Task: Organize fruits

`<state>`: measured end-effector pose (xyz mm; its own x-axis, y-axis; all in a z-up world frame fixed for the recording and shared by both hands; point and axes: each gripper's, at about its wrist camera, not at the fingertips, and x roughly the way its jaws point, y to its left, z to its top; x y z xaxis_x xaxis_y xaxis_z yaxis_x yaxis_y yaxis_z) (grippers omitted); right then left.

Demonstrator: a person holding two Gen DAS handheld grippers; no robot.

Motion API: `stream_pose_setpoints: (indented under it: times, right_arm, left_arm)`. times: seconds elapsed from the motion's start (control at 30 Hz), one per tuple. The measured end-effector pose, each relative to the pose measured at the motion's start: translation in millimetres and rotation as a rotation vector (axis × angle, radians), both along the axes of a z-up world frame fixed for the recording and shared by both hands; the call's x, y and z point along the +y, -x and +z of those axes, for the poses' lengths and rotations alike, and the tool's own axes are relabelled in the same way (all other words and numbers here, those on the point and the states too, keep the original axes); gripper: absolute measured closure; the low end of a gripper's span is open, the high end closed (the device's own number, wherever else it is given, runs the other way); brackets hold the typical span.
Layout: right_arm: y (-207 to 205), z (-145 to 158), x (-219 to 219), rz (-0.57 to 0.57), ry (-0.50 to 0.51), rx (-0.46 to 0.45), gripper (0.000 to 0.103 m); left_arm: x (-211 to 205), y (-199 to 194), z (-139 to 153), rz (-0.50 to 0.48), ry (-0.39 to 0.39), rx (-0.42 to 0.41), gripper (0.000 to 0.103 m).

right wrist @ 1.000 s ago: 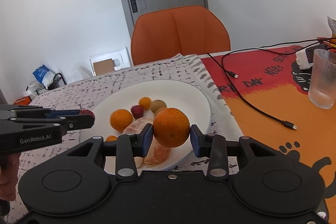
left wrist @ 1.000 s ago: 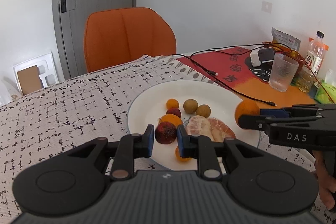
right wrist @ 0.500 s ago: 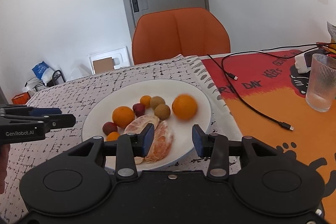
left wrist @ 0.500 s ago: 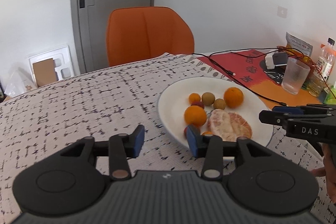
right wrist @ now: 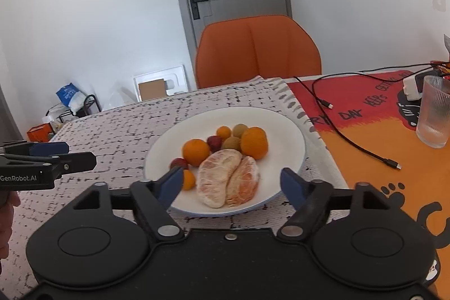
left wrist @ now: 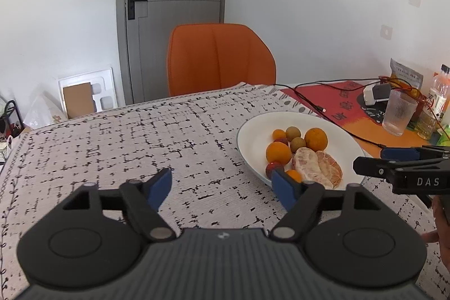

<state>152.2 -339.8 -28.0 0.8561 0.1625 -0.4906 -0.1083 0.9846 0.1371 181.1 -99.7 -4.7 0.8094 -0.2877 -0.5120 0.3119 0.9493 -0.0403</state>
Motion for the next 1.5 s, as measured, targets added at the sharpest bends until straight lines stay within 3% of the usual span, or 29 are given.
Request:
stream_pose_setpoints:
  times: [0.33, 0.97, 1.27, 1.5]
  right_arm:
    - [22, 8, 18, 0.039, -0.004, -0.018, 0.0]
    - [69, 19, 67, 0.119, -0.001, -0.095, 0.0]
    - [87, 24, 87, 0.151, -0.043, -0.067, 0.0]
    - [105, 25, 94, 0.141, 0.003, -0.124, 0.0]
  left_arm:
    - [21, 35, 7, 0.071, 0.01, -0.024, 0.007]
    - [78, 104, 13, 0.262, 0.014, -0.048, 0.005]
    - [90, 132, 12, 0.325, -0.014, -0.042, 0.004]
    - [99, 151, 7, 0.371, -0.008, -0.022, 0.004]
